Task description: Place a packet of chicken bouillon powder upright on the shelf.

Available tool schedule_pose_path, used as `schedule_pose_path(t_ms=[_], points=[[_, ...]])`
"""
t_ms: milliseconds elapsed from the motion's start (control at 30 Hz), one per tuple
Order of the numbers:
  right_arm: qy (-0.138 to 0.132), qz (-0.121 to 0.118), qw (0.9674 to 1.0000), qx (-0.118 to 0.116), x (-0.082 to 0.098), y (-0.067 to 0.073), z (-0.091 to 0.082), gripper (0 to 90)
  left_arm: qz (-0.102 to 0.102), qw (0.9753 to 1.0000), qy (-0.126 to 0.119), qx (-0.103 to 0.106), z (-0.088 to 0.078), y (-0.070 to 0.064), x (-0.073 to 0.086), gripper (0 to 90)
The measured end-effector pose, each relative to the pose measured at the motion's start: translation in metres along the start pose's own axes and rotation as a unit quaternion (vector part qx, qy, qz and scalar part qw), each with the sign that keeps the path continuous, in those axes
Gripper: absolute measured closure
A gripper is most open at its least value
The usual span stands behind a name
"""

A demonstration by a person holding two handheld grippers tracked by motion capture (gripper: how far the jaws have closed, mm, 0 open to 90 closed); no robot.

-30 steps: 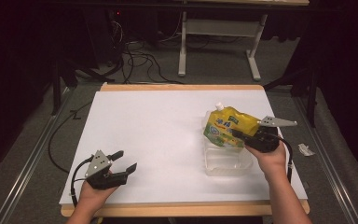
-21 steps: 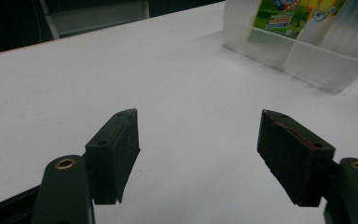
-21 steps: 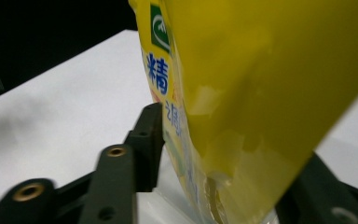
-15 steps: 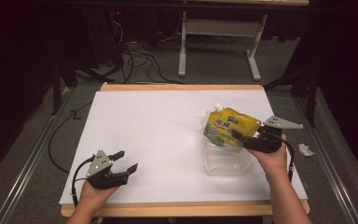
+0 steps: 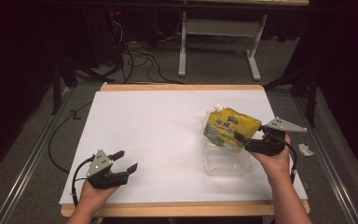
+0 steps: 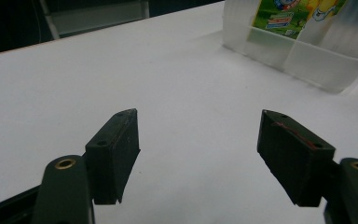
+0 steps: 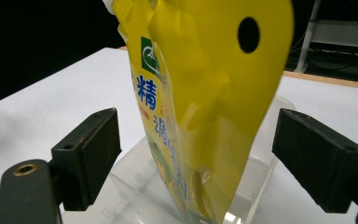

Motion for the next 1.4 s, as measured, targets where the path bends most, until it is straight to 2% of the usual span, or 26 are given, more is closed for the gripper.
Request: schedule_pose_path(t_ms=[267, 567, 767, 867, 933, 1067, 1233, 1400], points=[[0.003, -0.007, 0.9999, 0.011, 0.005, 0.003, -0.009, 15.3, -0.001, 1.0, 0.0, 0.001, 0.0, 0.0, -0.001, 29.9], [0.004, 0.0, 0.9996, 0.028, 0.018, 0.005, -0.024, 15.1, -0.012, 0.9999, 0.0, -0.003, 0.001, 0.0, -0.003, 29.7], [0.005, -0.006, 0.9994, 0.035, 0.031, 0.016, -0.04, 15.1, -0.015, 0.9999, -0.001, 0.001, 0.002, 0.0, -0.004, 29.3], [0.007, -0.008, 0.9994, 0.033, 0.037, 0.026, -0.046, 15.2, -0.015, 0.9999, -0.003, 0.001, 0.002, -0.002, -0.005, 28.7], [0.008, -0.019, 0.9993, 0.03, 0.038, 0.036, -0.048, 15.2, -0.014, 0.9999, -0.005, 0.001, 0.002, -0.003, -0.006, 28.2], [0.009, -0.032, 0.9994, 0.014, 0.039, 0.055, -0.045, 15.2, -0.009, 0.9999, -0.004, 0.005, 0.003, -0.007, -0.008, 26.9], [0.021, -0.06, 0.9978, -0.02, 0.039, 0.09, -0.026, 15.3, -0.001, 0.9999, 0.001, 0.011, 0.005, -0.012, -0.008, 26.5], [0.022, -0.078, 0.9953, -0.053, 0.042, 0.124, -0.001, 15.8, 0.0, 0.9998, 0.002, 0.021, 0.007, -0.016, -0.008, 26.1]])
Point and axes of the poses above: each handheld gripper's, and its own axes: z roughly forward along the jaws, x roughly out of its underside, y roughly to its left, the point moved 5 cm from there along z, roughly forward along the jaws, and after that the axes turned 6 degrees about y, right-handed, at the moved point
